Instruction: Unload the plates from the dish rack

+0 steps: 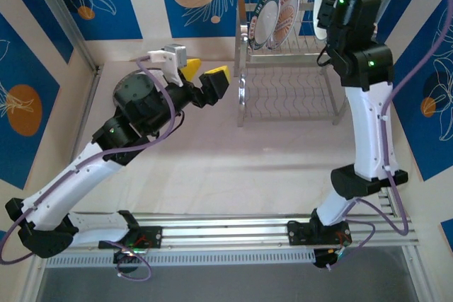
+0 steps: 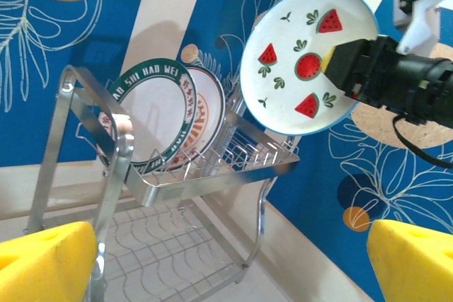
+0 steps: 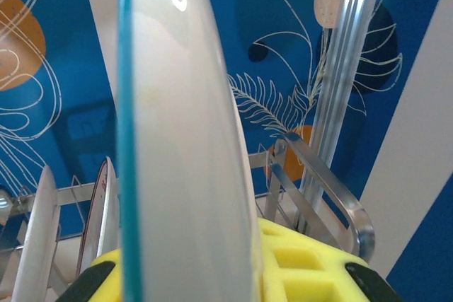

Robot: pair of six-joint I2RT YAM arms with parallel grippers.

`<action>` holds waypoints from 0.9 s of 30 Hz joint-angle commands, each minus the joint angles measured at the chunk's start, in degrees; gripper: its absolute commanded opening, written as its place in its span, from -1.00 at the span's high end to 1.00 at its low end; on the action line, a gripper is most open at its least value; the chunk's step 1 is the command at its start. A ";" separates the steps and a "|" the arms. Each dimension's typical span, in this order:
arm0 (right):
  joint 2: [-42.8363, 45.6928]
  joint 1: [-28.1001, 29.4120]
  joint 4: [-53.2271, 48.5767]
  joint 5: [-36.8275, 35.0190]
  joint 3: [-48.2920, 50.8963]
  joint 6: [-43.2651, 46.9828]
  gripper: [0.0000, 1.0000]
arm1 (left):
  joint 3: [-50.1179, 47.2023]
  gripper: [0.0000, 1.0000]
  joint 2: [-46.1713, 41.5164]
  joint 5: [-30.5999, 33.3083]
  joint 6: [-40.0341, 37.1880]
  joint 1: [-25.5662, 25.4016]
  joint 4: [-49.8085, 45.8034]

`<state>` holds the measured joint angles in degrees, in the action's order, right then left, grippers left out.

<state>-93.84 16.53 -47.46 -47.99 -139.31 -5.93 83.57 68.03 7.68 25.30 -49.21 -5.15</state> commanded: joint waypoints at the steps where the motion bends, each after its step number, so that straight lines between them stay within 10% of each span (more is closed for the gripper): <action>1: 6.48 0.19 3.23 -0.02 1.22 -4.76 1.00 | 2.08 -0.95 1.08 -3.31 3.01 -0.67 2.49; 27: 26.62 -0.89 -11.96 25.12 20.06 -29.71 1.00 | -1.57 -0.84 12.98 -15.59 30.06 -1.68 8.50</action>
<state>-69.23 16.03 -64.86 -28.40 -119.70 -30.72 82.00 80.09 -4.43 49.89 -50.17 1.19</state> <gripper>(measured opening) 0.187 0.927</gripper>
